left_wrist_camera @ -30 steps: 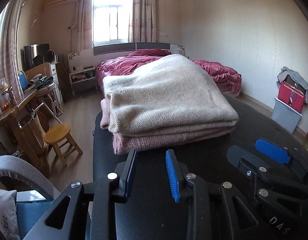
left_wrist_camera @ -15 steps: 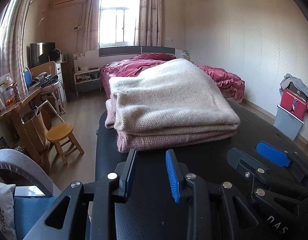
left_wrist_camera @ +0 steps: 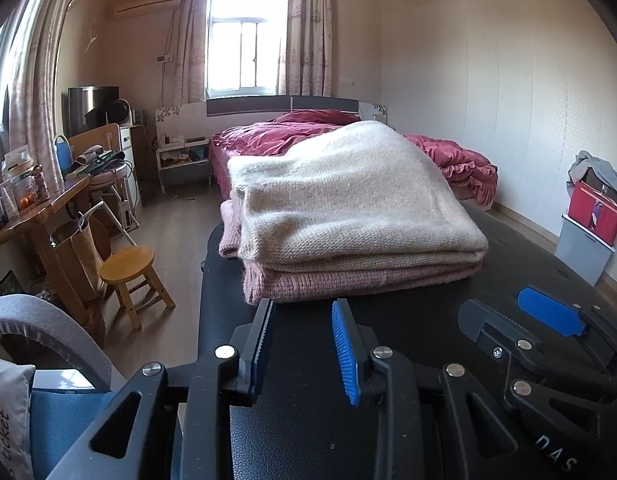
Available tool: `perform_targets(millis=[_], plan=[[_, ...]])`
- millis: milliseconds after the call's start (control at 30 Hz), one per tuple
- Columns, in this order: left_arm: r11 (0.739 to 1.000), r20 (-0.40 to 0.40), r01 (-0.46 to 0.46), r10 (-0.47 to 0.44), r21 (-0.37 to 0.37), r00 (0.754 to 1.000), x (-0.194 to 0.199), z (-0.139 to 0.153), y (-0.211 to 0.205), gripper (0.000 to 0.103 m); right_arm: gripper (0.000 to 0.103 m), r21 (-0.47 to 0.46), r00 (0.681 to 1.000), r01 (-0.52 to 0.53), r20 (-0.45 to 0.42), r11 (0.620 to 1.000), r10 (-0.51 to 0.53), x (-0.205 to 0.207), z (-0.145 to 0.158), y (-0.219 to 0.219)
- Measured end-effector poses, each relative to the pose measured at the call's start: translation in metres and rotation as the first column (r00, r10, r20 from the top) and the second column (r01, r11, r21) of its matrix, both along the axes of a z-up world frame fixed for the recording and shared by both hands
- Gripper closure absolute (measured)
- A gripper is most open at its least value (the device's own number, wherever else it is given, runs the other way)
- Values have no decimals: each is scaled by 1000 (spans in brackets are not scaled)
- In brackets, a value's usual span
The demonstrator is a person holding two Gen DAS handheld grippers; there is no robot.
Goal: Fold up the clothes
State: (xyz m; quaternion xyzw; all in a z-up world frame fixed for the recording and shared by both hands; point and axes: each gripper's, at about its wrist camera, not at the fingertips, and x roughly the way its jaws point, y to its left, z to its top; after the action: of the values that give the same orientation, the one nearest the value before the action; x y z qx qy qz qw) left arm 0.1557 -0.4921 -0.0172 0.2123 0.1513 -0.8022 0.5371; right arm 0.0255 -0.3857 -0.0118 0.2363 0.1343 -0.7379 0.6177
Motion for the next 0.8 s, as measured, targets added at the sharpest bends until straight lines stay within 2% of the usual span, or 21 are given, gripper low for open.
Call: perform_targets(millis=[800], plan=[[1000, -24, -6, 6, -10, 1000, 4, -1, 2, 74, 36, 4, 1000, -5, -4, 1000, 5, 1, 0, -1]])
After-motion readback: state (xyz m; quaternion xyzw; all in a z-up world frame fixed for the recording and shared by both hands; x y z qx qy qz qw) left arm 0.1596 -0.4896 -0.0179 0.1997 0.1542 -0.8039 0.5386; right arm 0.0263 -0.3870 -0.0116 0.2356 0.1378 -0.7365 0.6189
